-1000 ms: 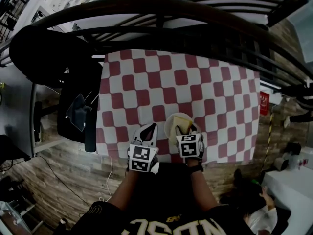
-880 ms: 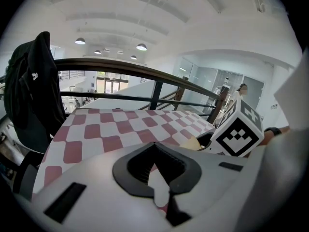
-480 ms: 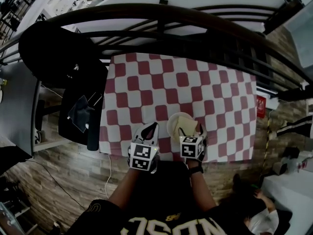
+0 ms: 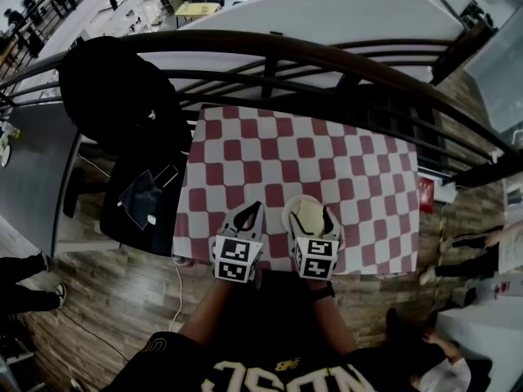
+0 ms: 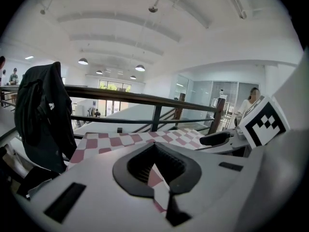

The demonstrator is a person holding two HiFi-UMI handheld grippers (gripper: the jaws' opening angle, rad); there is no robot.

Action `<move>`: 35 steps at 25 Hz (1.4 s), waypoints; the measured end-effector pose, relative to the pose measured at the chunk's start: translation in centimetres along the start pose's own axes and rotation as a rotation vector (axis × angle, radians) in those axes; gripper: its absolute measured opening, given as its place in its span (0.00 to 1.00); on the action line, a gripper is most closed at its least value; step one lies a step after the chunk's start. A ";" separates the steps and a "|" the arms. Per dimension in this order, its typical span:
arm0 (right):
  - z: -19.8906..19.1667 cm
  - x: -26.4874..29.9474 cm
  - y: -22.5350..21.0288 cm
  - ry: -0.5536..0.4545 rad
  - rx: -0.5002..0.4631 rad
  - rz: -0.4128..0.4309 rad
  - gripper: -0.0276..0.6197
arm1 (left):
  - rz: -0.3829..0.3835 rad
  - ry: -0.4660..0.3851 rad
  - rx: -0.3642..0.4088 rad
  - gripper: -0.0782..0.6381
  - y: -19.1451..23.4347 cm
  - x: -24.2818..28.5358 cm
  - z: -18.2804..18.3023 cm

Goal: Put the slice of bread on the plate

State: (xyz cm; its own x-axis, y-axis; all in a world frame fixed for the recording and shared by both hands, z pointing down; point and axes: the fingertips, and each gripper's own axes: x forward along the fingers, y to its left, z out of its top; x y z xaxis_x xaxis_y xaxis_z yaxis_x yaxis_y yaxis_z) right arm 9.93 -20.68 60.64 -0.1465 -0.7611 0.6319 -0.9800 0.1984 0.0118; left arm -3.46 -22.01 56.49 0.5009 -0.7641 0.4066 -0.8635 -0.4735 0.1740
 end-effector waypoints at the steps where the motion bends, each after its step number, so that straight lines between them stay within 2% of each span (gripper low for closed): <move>1: 0.8 -0.6 0.4 -0.030 0.006 0.000 0.59 | 0.000 -0.018 0.005 0.13 0.0 -0.4 0.6; 4: 3.0 -2.4 1.5 -0.114 0.032 0.001 0.39 | 0.000 -0.078 0.020 0.13 0.0 -1.7 2.7; 9: 6.5 -6.0 3.1 -0.237 0.058 0.025 0.20 | -0.001 -0.169 0.032 0.13 -0.2 -4.1 5.9; 11: 7.9 -7.5 3.5 -0.294 0.025 0.014 0.10 | -0.001 -0.200 0.033 0.13 -0.4 -4.9 6.8; 12: 8.5 -8.2 3.7 -0.319 0.000 0.009 0.08 | -0.001 -0.214 0.034 0.13 -0.4 -5.3 7.1; 15: 10.1 -10.0 4.9 -0.382 -0.052 0.018 0.07 | 0.007 -0.252 0.044 0.13 -0.5 -6.3 8.0; 21: 12.0 -12.7 6.1 -0.474 -0.082 0.023 0.07 | 0.016 -0.306 0.070 0.13 -0.7 -7.6 9.3; 29: 12.4 -14.3 6.9 -0.502 -0.105 0.004 0.07 | 0.029 -0.351 0.081 0.13 -0.6 -9.5 10.3; 35: 11.9 -14.2 7.0 -0.496 -0.103 -0.004 0.07 | 0.024 -0.349 0.092 0.13 -0.7 -9.6 9.9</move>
State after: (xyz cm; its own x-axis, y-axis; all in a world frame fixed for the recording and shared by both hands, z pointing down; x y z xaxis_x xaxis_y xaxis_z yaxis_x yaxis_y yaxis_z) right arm 3.56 -15.84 42.54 -0.2136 -0.9588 0.1874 -0.9660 0.2359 0.1060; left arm -7.10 -18.70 43.56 0.4845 -0.8715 0.0757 -0.8741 -0.4790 0.0803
